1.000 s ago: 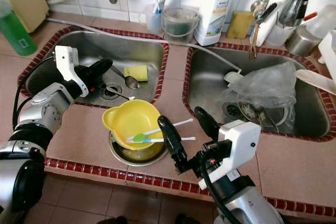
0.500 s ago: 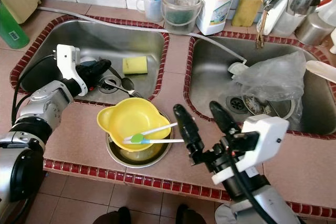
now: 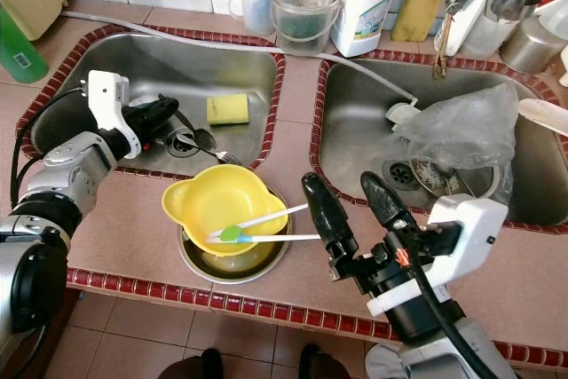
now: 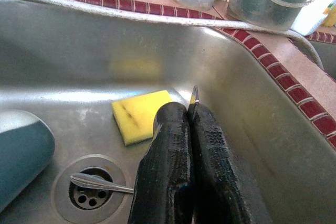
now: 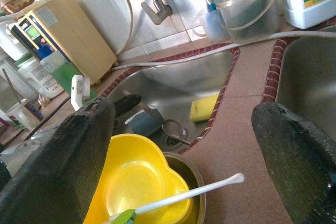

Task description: Kitchen organization

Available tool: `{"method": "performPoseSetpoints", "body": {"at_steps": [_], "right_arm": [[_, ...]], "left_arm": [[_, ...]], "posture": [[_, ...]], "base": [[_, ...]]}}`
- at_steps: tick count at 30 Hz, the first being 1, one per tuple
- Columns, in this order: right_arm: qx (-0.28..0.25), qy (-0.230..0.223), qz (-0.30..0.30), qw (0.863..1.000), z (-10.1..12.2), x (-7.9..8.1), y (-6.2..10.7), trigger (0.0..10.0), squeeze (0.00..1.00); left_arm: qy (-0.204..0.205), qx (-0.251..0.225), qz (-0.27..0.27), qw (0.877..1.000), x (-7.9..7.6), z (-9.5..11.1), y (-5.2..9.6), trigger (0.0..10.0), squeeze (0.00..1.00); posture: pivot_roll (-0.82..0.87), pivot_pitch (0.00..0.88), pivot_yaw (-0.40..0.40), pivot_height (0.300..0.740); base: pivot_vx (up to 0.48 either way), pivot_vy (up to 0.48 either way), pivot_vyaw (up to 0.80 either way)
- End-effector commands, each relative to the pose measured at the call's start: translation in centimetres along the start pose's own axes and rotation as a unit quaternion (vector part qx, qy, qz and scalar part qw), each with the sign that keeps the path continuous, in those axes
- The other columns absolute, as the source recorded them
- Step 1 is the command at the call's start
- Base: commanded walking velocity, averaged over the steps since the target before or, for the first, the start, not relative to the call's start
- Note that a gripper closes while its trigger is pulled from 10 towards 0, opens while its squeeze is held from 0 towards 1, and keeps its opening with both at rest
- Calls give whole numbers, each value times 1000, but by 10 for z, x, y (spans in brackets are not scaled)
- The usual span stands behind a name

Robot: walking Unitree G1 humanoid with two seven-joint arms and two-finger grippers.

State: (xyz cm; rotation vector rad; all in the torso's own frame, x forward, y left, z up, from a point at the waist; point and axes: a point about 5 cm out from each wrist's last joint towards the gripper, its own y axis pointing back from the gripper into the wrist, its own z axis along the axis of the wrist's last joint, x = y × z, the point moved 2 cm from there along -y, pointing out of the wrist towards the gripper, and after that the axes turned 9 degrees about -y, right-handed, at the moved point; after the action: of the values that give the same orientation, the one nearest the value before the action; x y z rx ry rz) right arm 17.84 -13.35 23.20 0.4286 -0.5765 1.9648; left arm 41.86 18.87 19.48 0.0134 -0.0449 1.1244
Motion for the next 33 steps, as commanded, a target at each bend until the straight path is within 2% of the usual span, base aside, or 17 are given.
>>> {"method": "performPoseSetpoints", "body": {"at_steps": [1,11,12,15,16,33], "right_arm": [[-6,0,5,1000,3,5,3,10000,0],[-9,-11,7,1000,4,6,4,10000,0],[-9,-12,7,1000,4,6,4,10000,0],[-9,-11,6,1000,4,6,4,10000,0],[-8,-8,5,1000,4,6,4,10000,0],[-12,-6,4,1000,5,6,3,10000,0]], "left_arm": [[-5,3,14,1000,6,1,2,10000,0],[-2,3,9,1000,3,1,1,10000,0],[-2,2,9,1000,4,1,1,10000,851],[0,2,7,1000,3,1,1,10000,910],[-2,-3,6,1000,3,2,1,10000,1000],[9,-10,2,1000,4,8,0,10000,1000]], "posture": [[-155,246,37,740],[-161,237,43,740],[-163,236,46,740],[-163,236,48,740],[-163,234,50,740],[-149,232,56,740]], "base": [[0,0,0],[0,0,0],[0,0,0],[0,0,0],[0,0,0],[0,0,0]]}}
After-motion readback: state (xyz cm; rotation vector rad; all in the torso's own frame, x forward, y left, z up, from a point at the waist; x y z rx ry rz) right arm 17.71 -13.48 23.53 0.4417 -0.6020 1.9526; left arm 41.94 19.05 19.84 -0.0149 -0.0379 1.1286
